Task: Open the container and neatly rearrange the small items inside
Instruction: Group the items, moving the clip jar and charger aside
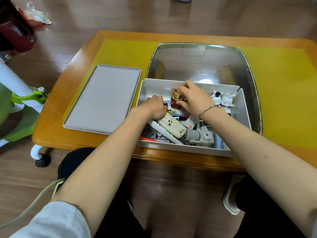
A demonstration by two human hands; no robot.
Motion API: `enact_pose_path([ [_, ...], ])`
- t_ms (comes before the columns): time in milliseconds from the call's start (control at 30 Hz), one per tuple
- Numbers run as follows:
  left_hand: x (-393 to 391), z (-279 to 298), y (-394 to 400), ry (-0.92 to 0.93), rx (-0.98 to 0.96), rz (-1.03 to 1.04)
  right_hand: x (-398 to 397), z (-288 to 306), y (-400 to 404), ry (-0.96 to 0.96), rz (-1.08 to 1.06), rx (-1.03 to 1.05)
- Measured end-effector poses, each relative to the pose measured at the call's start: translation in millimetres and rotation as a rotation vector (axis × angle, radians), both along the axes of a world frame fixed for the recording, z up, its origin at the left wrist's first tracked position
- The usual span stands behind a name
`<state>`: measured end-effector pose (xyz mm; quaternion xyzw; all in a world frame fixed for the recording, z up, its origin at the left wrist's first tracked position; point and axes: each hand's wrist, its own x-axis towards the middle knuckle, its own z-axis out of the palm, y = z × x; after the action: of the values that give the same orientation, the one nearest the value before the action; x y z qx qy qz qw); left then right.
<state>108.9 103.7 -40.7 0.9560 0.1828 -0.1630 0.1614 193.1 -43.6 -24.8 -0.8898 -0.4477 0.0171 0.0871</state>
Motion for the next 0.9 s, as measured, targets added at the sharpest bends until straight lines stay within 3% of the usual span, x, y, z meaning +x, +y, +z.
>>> enact_pose_path([
  [200, 2.8, 5.6, 4.3, 0.007, 0.056, -0.052, -0.9, -0.7, 4.4, -0.002, 0.028, 0.014],
  [400, -8.3, 17.7, 8.5, -0.062, -0.146, -0.137, -0.7, 0.2, 1.8, 0.02, 0.049, 0.039],
  [600, -14.8, 18.0, -0.3, -0.041, -0.029, -0.164, -0.5, 14.9, -27.9, 0.052, 0.018, 0.166],
  [767, -23.0, 14.6, -2.3, -0.009, 0.018, -0.188, -13.2, 21.3, -56.5, 0.005, 0.14, -0.093],
  [900, -27.9, 12.4, -4.0, -0.031, 0.035, -0.201, -16.2, 11.6, -60.9, 0.007, 0.121, -0.305],
])
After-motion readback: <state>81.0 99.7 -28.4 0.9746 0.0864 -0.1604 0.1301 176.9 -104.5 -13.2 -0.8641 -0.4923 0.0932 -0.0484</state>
